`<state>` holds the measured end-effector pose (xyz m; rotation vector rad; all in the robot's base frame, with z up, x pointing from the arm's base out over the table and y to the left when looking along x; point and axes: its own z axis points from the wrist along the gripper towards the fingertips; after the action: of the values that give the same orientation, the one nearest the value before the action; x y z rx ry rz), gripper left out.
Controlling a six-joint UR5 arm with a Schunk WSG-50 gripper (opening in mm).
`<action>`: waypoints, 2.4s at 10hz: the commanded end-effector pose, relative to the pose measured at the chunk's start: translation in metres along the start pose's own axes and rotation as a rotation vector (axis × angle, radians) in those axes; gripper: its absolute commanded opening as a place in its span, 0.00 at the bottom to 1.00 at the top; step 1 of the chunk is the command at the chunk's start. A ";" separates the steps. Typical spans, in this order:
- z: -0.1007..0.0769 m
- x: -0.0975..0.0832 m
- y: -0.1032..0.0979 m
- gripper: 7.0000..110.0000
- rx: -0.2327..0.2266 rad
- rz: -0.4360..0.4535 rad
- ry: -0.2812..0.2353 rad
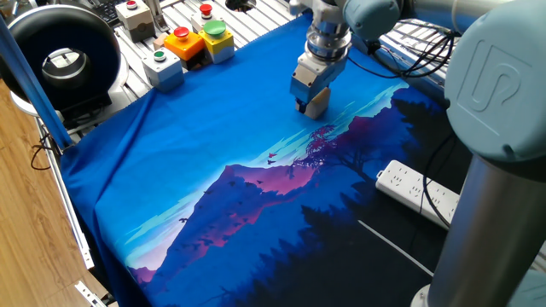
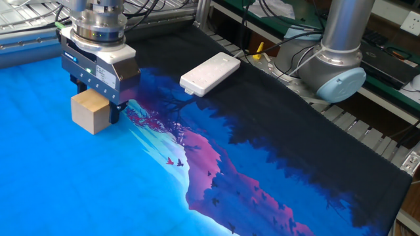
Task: Pick up the small block on the left and move it to the right
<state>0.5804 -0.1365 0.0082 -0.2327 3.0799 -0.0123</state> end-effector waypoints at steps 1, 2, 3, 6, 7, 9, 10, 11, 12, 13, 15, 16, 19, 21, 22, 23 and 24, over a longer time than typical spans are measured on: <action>0.000 0.002 -0.005 0.36 0.019 0.026 0.008; 0.000 0.003 -0.007 0.15 0.026 0.032 0.012; 0.000 0.005 -0.009 0.15 0.034 0.041 0.021; 0.000 0.007 -0.009 0.00 0.043 0.054 0.028; 0.000 0.007 -0.008 0.00 0.040 0.057 0.027; 0.000 0.002 -0.006 0.00 0.031 0.063 0.008; 0.000 -0.001 -0.001 0.00 0.014 0.072 -0.004; -0.001 -0.003 0.000 0.00 0.009 0.077 -0.012; -0.002 -0.003 0.003 0.00 0.001 0.080 -0.013; -0.002 -0.003 0.003 0.00 0.001 0.082 -0.013; -0.002 -0.004 0.003 0.00 -0.002 0.081 -0.017; -0.001 -0.004 0.002 0.00 0.005 0.076 -0.017; -0.001 -0.004 0.001 0.00 0.007 0.069 -0.014; -0.001 -0.010 0.006 0.00 -0.016 0.054 -0.035; -0.001 -0.014 0.013 0.15 -0.044 0.044 -0.051; -0.001 -0.019 0.016 0.15 -0.058 0.036 -0.067; 0.000 -0.021 0.018 0.36 -0.067 0.027 -0.073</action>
<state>0.5911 -0.1240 0.0079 -0.1752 3.0424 0.0376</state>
